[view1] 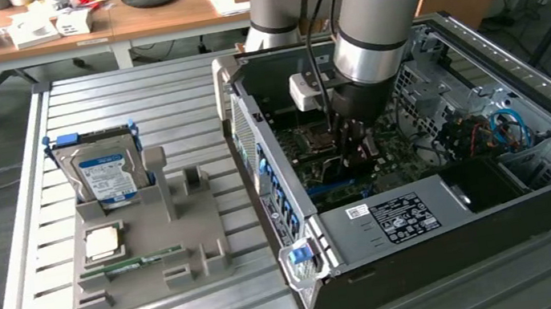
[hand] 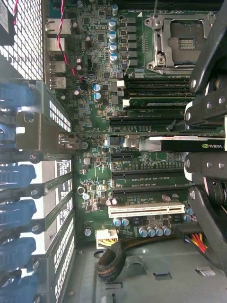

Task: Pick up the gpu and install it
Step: 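Insert the gpu into the slot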

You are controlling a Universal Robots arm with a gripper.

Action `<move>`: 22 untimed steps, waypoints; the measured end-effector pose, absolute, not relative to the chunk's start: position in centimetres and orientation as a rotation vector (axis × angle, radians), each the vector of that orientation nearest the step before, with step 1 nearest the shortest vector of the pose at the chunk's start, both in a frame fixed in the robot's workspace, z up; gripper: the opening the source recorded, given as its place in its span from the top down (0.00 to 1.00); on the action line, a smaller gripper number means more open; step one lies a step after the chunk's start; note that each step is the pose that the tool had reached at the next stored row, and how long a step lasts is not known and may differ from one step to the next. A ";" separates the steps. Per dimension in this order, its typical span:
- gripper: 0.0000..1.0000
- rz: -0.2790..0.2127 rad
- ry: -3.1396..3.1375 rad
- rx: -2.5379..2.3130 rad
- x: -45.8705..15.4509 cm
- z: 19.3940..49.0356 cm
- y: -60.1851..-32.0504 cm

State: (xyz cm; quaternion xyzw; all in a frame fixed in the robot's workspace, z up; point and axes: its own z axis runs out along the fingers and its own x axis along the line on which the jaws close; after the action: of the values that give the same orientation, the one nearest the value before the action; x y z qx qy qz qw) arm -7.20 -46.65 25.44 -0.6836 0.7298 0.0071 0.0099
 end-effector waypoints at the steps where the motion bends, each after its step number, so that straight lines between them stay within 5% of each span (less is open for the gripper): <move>1: 0.74 0.020 2.279 -2.135 -7.2 25.4 -46.6; 22: 0.74 0.018 2.274 -2.143 -7.2 25.4 -46.6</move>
State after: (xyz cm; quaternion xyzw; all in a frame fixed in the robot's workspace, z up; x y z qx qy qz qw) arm -7.20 -46.56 25.44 -0.6859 0.7276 0.0057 0.0085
